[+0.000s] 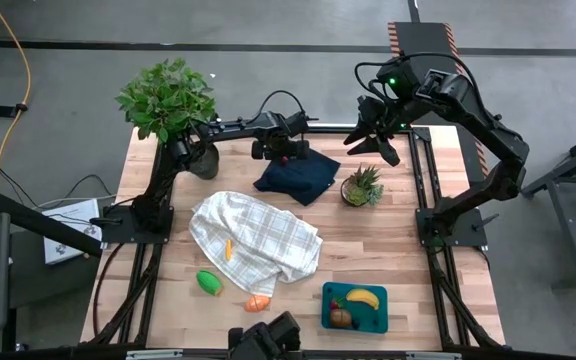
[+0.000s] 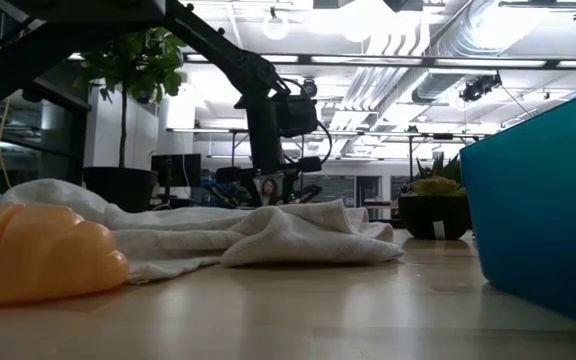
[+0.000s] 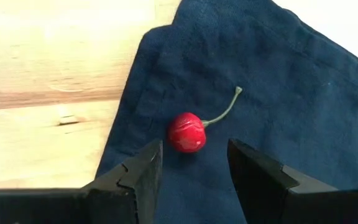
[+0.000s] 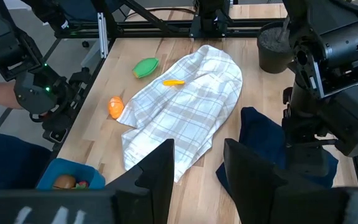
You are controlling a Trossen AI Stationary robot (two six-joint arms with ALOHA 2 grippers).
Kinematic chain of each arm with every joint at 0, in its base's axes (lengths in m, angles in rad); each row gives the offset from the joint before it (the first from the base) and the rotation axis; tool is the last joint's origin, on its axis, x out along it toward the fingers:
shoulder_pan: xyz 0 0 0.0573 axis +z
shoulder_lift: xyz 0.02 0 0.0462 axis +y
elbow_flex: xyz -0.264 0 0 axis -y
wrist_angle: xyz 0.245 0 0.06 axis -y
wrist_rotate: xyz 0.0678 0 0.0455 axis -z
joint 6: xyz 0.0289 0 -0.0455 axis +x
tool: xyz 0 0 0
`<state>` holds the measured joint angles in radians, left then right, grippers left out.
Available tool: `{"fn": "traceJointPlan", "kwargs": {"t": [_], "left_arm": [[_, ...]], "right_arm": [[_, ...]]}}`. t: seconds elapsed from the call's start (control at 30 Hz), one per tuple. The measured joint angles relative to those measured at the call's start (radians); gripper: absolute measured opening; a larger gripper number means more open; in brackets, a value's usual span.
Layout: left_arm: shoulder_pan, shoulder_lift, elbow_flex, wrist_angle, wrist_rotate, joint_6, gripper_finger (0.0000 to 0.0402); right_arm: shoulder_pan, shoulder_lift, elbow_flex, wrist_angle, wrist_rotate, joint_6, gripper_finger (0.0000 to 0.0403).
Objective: Pick and placing Produce into tupperware
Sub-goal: Put the cherry into the bin
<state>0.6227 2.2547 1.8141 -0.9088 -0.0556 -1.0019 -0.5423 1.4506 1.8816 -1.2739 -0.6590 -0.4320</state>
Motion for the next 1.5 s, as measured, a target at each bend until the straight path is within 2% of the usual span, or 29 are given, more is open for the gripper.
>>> {"fn": "traceJointPlan", "kwargs": {"t": [0.77,1.23,1.5], "left_arm": [[-0.001,0.006,0.0,0.012,0.065,0.003,0.017],[-0.001,0.006,0.0,0.016,0.005,-0.001,0.017],[-0.001,0.007,0.0,0.017,0.003,0.0,0.017]], "right_arm": [[0.0,0.0,0.0,0.0,0.0,0.001,0.0129],[0.0,0.0,0.0,0.0,0.0,0.001,0.0129],[0.0,0.0,0.0,0.0,0.0,0.001,0.0129]]}}
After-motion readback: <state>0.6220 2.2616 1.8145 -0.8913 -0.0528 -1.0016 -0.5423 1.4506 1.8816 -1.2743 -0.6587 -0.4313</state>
